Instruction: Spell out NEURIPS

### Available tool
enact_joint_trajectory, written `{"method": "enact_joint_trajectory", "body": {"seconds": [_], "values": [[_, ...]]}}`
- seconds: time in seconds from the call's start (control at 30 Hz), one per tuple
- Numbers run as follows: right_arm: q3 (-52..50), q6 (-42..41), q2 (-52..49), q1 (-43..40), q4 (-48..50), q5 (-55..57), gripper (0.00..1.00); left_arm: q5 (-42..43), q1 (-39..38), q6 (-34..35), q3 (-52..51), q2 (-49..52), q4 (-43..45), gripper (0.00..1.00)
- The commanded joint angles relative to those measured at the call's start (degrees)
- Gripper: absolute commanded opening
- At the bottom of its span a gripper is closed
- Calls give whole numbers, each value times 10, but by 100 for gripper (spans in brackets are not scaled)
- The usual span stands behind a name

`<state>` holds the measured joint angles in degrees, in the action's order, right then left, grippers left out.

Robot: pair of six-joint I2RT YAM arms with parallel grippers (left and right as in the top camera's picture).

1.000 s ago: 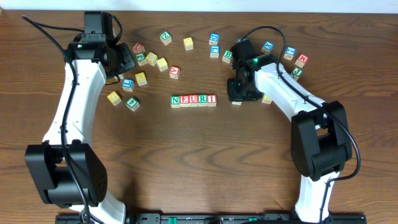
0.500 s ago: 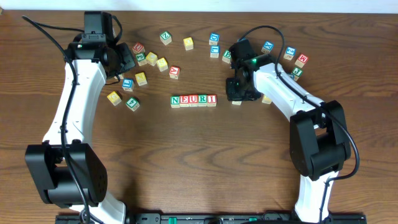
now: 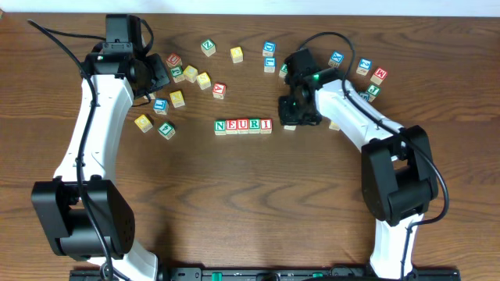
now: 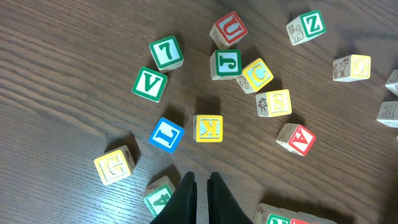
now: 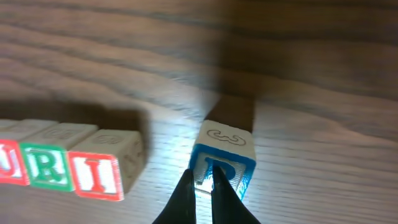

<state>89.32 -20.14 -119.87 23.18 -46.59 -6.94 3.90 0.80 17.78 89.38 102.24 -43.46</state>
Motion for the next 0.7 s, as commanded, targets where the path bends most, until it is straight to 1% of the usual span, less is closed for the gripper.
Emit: {"method": "enact_joint_trajectory", "body": {"seconds": [0.0,0.33,0.53,0.67], "values": [[-3,1,-29,24,0,-24,6,-9,1,-1,-5,5,-2,8],[-3,6,-29,39,1,-23,6,-9,1,-1,-5,5,-2,8],[1,12,-26,36,3,-15,2,-9,1,-1,-5,5,-2,9],[23,12,-21,25,-19,-11,2,-9,1,-1,-5,5,-2,8]]}}
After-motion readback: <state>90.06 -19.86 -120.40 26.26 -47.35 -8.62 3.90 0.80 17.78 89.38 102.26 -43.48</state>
